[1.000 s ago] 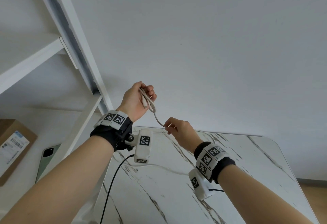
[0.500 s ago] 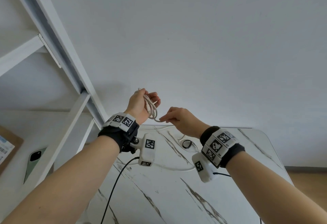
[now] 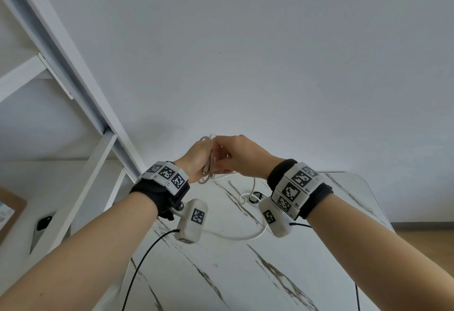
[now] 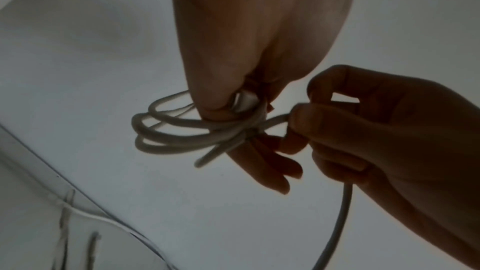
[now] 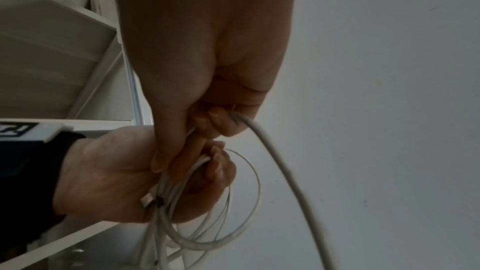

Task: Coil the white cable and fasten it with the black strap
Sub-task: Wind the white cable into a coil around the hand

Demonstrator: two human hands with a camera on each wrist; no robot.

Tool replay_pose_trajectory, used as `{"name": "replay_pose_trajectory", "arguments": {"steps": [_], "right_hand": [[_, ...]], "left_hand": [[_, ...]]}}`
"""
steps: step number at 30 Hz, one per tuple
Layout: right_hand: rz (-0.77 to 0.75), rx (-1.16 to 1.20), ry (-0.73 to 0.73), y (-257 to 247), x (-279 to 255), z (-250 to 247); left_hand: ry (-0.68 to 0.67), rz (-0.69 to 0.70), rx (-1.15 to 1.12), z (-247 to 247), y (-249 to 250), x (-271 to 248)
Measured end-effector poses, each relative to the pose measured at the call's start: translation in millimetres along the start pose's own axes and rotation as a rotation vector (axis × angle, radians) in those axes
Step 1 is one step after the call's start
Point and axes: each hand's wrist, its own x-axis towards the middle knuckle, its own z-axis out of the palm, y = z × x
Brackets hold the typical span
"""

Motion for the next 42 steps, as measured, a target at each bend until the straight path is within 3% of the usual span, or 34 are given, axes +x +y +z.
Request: {"name": "replay_pose_trajectory", "arguments": {"steps": [4, 12, 17, 23, 32, 37, 42], "right_hand": [[0.051, 0.086, 0.038, 2, 3, -5], [0.078, 0.388, 0.131, 20, 1, -11], [0.074, 0.477, 0.198, 25, 2, -2], [0.051, 0.432, 0.173, 22, 5, -5], [0.116, 0.579, 0.28, 39, 7, 4], [0.144, 0.546, 0.32, 50, 9, 8], [0.197, 0.461, 0.309, 60, 8, 25]], "left_hand": [[-0.091, -0.151, 0.074, -4, -1, -4], [-0.297, -0.318, -0.057, -24, 7, -11], [-0.377, -0.278, -0.038, -21, 12, -17], [-0.321, -0.198, 0.008, -19, 15, -18], [-0.41, -0.237, -0.106, -19, 30, -25], [-0.413, -0.215, -0.102, -15, 35, -28], [-0.469, -0.151, -0.242, -2, 38, -27]]}}
